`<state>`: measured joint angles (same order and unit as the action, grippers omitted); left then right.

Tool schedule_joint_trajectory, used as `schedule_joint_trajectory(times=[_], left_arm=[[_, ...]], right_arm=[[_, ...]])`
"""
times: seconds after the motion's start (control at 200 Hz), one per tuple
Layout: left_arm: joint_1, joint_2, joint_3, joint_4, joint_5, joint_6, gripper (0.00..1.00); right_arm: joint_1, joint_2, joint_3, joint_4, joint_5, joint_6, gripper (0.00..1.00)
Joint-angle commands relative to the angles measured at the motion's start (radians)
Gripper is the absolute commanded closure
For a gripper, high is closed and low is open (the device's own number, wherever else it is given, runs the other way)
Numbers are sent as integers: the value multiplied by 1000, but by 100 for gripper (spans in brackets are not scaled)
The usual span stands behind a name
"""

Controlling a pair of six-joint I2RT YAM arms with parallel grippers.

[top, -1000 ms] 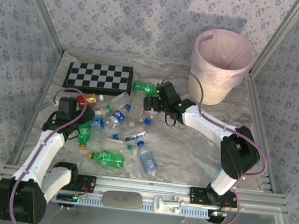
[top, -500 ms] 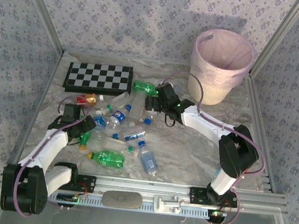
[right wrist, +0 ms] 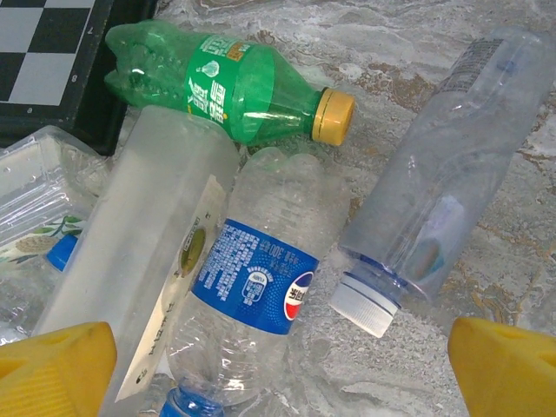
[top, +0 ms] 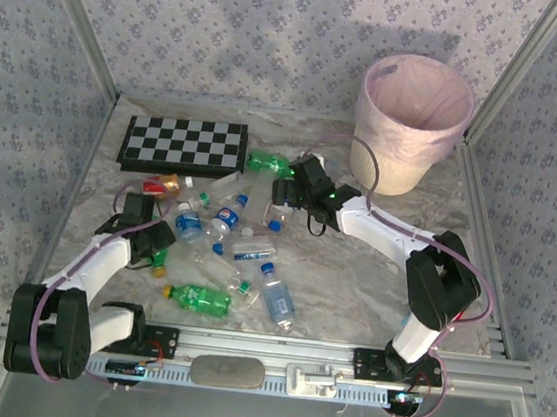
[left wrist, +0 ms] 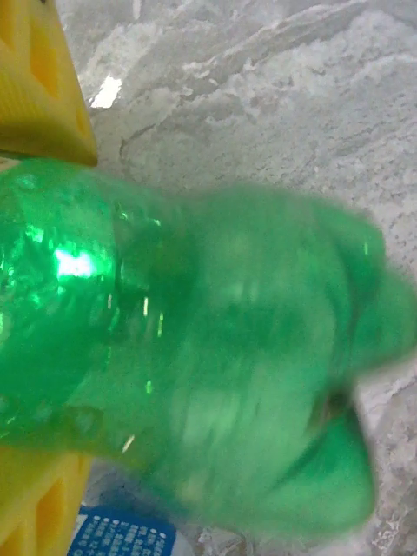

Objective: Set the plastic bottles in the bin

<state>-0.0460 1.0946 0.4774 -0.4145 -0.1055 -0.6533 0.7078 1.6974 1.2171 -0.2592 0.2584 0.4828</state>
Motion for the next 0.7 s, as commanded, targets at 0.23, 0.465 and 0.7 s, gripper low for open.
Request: schedule_joint_trajectory(times=[0.23,0.465,0.7], left_arm=[[2,-164,14,-29,-42,40,52],[0,-348,59,87,158,104,58],[-68,-295,152,289,394,127,59]], right_arm=[[0,-14,1,61,-22,-6,0],[-46,-51,16,133,-234,-57,0],[-112,-101,34,205,-490,-23,0]])
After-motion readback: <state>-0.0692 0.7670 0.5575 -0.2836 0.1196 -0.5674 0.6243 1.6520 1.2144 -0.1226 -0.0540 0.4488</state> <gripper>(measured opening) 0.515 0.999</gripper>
